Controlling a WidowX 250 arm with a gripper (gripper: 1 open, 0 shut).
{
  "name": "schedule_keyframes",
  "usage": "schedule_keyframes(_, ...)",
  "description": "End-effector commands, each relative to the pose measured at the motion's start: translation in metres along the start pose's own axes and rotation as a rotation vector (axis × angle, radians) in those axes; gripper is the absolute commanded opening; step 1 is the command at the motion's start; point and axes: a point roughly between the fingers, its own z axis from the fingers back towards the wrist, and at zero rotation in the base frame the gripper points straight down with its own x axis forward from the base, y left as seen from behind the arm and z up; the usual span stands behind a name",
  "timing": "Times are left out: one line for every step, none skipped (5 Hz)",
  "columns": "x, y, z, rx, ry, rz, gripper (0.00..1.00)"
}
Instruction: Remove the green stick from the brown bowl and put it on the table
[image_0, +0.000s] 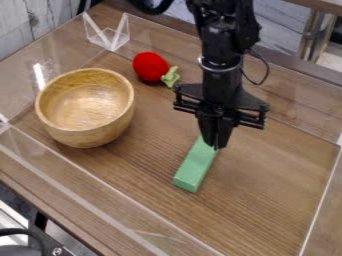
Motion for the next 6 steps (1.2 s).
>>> schedule_keyframes(0.014,-0.008,0.013,-0.007,-0.029,0.008,1.0)
schedule_keyframes(0.023,-0.013,0.018,-0.009,-0.029,0.02,1.0)
schedule_keyframes(0.014,-0.003,0.006,0.006,-0.005,0.006,1.0)
schedule_keyframes(0.015,0.001,0.017,0.007,-0.017,-0.002,1.0)
schedule_keyframes(0.01,0.001,0.018,0.022,0.003,-0.004,1.0)
schedule_keyframes(0.011,-0.004,0.009,0.035,0.015,0.024,1.0)
